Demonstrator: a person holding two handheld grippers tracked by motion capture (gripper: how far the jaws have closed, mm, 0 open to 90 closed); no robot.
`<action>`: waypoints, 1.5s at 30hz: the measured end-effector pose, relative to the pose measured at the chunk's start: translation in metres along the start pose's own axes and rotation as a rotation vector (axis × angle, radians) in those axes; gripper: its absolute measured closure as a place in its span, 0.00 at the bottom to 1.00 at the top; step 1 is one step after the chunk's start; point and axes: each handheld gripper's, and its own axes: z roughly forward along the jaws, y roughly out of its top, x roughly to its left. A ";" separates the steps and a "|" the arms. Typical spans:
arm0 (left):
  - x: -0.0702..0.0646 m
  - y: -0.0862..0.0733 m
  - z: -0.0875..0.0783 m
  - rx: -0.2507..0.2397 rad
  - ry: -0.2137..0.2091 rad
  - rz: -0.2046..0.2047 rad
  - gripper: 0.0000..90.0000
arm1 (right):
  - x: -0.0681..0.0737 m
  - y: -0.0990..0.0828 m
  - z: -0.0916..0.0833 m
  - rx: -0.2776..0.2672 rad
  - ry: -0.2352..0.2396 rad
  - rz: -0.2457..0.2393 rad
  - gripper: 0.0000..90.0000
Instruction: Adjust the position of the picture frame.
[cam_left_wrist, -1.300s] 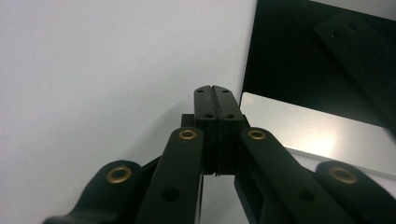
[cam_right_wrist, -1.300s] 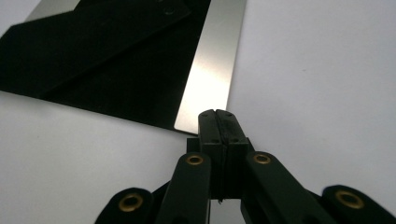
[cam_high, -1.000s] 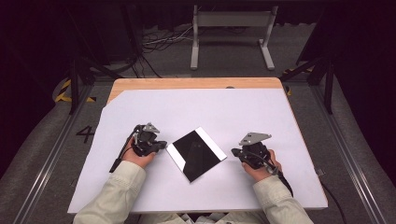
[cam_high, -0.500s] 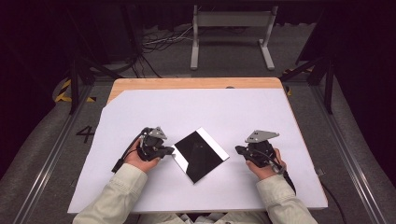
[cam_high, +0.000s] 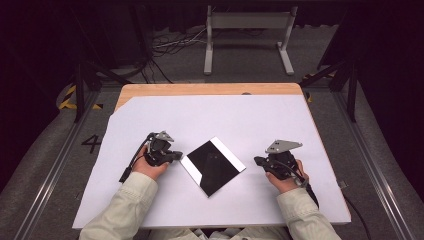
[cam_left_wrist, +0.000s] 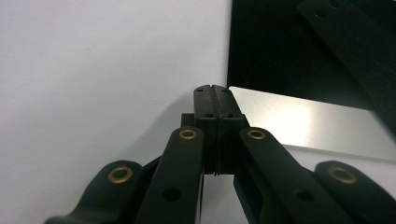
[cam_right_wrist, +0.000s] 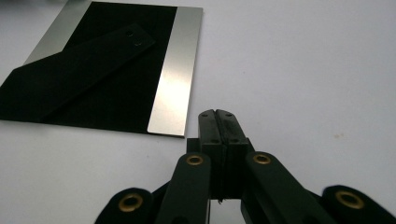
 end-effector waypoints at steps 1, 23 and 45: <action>-0.002 0.000 0.000 0.011 -0.011 0.009 1.00 | 0.000 0.000 0.000 0.000 0.000 0.000 1.00; -0.067 0.003 0.024 0.103 -0.335 0.187 1.00 | -0.024 -0.006 -0.012 0.067 0.015 0.078 1.00; -0.027 -0.007 -0.026 -0.054 -0.099 0.070 1.00 | -0.025 -0.004 0.035 0.177 -0.002 0.096 1.00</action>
